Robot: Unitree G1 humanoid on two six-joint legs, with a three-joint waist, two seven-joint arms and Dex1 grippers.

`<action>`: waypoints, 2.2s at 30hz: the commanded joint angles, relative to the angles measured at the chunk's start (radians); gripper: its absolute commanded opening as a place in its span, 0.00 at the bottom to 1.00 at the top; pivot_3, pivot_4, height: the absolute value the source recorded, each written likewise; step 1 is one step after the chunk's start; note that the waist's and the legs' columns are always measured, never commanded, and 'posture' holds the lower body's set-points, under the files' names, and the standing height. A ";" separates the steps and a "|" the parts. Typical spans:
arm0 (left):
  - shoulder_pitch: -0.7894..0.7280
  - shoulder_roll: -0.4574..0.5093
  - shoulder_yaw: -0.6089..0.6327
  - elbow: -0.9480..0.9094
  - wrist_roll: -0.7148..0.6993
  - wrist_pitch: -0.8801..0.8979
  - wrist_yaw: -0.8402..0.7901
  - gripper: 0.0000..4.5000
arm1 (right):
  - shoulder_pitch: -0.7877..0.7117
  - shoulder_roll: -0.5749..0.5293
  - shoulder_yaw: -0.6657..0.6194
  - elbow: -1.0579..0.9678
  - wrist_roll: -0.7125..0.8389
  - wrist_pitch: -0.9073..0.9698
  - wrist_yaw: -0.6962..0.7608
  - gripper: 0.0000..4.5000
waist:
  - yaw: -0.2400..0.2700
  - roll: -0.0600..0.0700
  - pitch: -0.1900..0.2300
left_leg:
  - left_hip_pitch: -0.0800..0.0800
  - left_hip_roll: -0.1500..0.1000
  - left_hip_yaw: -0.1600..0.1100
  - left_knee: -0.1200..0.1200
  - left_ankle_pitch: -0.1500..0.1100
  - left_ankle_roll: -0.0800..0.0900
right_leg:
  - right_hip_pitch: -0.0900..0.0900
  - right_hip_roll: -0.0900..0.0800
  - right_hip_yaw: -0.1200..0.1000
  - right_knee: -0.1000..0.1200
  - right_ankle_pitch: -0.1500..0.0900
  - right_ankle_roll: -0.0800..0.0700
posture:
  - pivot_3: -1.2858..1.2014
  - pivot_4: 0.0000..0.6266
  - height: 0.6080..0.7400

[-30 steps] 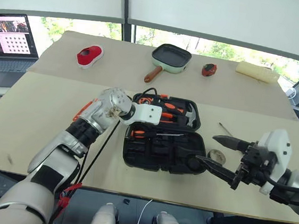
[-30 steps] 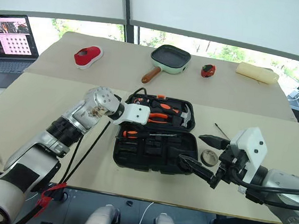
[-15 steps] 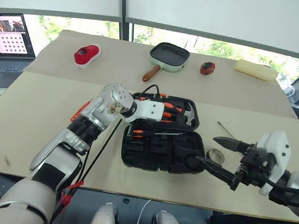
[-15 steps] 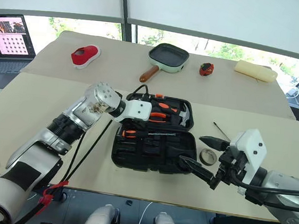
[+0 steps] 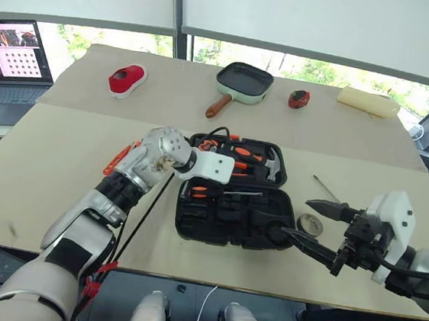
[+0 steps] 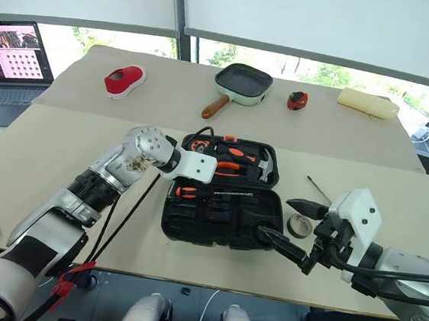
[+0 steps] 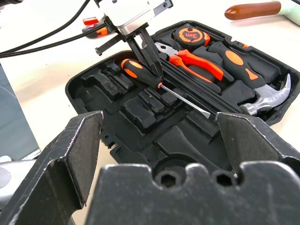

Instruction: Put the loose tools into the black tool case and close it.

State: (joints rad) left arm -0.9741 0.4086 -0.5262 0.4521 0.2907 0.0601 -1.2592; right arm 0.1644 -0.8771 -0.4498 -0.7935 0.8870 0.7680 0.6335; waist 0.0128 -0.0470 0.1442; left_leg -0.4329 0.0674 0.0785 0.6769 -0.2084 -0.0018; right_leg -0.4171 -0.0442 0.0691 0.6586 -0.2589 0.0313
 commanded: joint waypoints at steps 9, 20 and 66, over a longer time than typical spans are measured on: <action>0.030 -0.038 -0.065 0.062 0.033 -0.024 -0.027 0.01 | -0.004 0.027 0.007 -0.009 -0.037 -0.031 -0.010 1.00 | 0.000 0.000 0.000 | 0.009 0.000 0.000 -0.001 -0.001 0.002 | 0.011 0.000 0.000 -0.003 -0.001 0.000 | 0.52 0.24 1.00; 0.046 -0.044 -0.099 0.121 0.113 -0.137 -0.020 0.01 | 0.002 0.062 0.024 -0.023 -0.057 -0.027 -0.034 1.00 | 0.000 0.005 -0.005 | 0.010 0.000 0.000 -0.001 -0.002 0.003 | 0.013 0.000 -0.001 -0.005 -0.001 0.001 | 0.52 0.24 1.00; 0.097 0.273 0.457 -0.340 -0.726 0.518 -0.355 1.00 | 0.633 0.204 -0.722 0.068 -0.044 -0.042 0.235 1.00 | -0.002 0.016 -0.012 | 0.000 -0.008 -0.014 -0.001 -0.005 0.008 | 0.015 -0.001 -0.002 -0.012 -0.010 0.008 | 0.52 0.24 1.00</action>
State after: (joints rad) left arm -0.8650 0.6591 -0.0701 0.1701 -0.3807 0.5541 -1.6081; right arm 0.7826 -0.6791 -1.1140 -0.7316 0.8388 0.7613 0.8458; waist 0.0105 -0.0306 0.1322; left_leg -0.4327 0.0594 0.0642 0.6763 -0.2134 0.0063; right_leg -0.4020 -0.0447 0.0676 0.6463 -0.2704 0.0426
